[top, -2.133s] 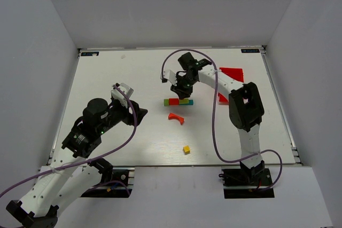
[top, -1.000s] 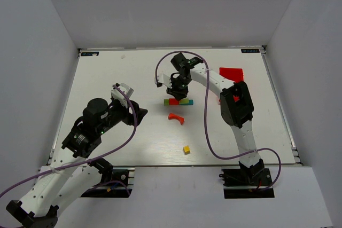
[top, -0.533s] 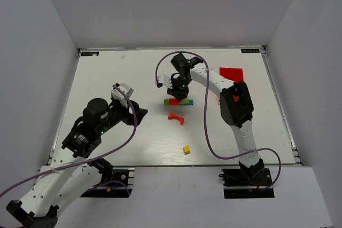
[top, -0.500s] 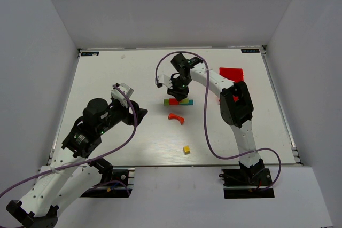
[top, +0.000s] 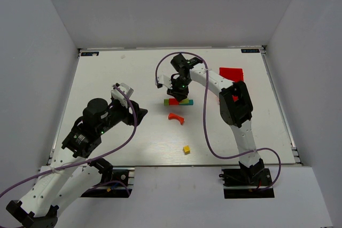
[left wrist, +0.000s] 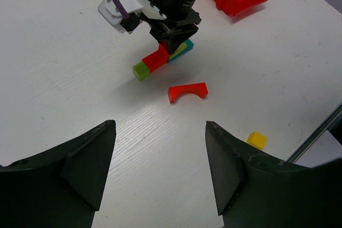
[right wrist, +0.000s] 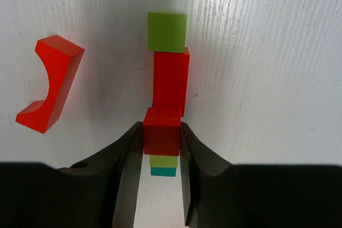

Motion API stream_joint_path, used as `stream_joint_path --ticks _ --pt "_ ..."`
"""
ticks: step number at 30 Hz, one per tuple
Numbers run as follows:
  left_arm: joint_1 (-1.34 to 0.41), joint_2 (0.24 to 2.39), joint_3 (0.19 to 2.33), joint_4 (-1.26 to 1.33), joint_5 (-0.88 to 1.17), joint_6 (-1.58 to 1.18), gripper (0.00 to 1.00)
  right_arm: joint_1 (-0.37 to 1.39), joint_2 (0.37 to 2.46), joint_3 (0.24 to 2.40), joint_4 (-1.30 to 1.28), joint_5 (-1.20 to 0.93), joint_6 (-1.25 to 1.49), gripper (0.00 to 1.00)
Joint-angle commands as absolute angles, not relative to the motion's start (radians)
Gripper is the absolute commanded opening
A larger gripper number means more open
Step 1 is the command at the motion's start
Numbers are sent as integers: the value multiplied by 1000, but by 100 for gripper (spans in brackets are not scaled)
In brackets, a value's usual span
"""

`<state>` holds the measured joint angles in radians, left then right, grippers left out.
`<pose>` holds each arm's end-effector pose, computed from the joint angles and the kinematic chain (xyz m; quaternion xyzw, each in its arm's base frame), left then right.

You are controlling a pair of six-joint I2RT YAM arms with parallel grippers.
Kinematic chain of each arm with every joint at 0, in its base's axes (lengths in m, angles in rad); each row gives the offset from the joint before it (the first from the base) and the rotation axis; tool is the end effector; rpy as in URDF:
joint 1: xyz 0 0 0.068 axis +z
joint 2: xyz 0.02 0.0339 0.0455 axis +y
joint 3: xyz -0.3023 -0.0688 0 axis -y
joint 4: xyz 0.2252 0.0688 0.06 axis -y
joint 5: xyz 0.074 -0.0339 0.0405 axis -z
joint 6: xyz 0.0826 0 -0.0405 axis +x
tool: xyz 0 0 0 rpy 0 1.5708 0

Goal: Build the wood block tower

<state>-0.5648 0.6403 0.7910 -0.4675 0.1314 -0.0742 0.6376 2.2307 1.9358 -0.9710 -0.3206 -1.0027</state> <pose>0.1119 -0.0837 0.3387 0.2336 0.7745 -0.2344 0.5391 0.3734 0.3090 0.1989 -0.7300 0.6478 0.1279 0.1761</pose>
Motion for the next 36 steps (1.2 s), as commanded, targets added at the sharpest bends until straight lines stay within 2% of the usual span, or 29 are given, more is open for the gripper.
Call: stream_joint_path --ticks 1,8,22,32,35,36 --pt "-560 630 784 -463 137 -67 78 643 2238 1979 -996 -330 -1008 25" --pt "-560 621 784 -463 137 -67 78 647 2240 1979 -992 -330 -1006 26" --pt "-560 621 784 -463 137 -67 78 649 2238 1973 -991 -325 -1006 43" --pt "-560 621 784 -463 137 -67 78 649 2223 1956 -971 -321 -1002 61" --pt "-560 621 784 -463 137 -67 78 649 2203 1937 -950 -325 -1002 72" --pt "-560 621 784 -463 137 -67 78 649 2192 1936 -943 -324 -999 85"
